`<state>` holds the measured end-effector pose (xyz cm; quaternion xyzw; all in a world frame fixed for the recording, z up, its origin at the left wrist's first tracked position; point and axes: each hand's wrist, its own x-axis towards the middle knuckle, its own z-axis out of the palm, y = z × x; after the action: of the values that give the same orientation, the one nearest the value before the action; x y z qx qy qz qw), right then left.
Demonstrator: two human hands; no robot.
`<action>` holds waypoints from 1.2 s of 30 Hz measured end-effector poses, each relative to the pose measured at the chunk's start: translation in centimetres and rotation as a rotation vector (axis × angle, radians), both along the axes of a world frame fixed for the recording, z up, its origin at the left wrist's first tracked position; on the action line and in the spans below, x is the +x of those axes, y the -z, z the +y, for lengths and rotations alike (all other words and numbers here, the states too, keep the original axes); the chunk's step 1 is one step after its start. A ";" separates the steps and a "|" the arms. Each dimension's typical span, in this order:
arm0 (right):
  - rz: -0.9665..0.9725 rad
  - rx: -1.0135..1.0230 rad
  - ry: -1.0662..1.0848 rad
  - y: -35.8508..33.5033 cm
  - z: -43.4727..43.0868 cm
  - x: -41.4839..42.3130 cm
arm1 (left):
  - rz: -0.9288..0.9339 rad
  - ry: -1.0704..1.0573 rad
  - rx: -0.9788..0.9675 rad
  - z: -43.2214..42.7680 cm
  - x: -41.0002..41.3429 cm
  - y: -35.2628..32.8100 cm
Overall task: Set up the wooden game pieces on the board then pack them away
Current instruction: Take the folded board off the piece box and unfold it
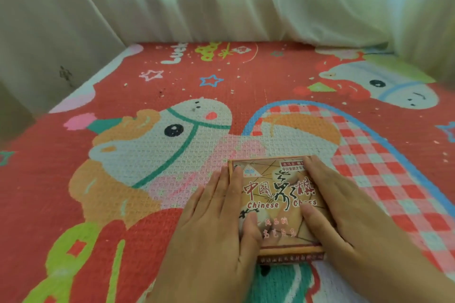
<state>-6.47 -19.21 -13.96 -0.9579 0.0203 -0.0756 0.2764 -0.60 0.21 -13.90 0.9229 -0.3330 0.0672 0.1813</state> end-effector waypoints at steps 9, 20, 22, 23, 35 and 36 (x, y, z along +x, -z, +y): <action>0.078 -0.060 0.079 -2.8 -0.1 -0.8 | 0.127 -0.047 0.013 0.0 -0.3 -0.8; 0.082 -0.142 -0.025 -3.4 -0.6 -3.0 | 0.130 -0.012 0.048 0.9 -1.0 -2.1; 0.103 -0.169 -0.048 -3.2 -1.0 -3.0 | 0.131 0.011 0.076 1.1 -0.7 -1.9; 0.110 -0.179 -0.057 -3.0 -1.2 -2.9 | 0.133 0.023 0.085 1.1 -0.5 -1.8; 0.114 -0.233 -0.096 -1.7 -2.2 -1.8 | 0.209 0.043 0.154 1.3 -0.3 -1.8; 0.117 -0.230 -0.096 -1.7 -2.2 -1.8 | 0.219 0.041 0.161 1.3 -0.3 -1.9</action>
<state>-8.27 -21.43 -12.26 -0.9859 -0.0183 -0.0079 0.1662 -0.92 1.55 -11.99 0.9292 -0.3345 -0.0646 0.1435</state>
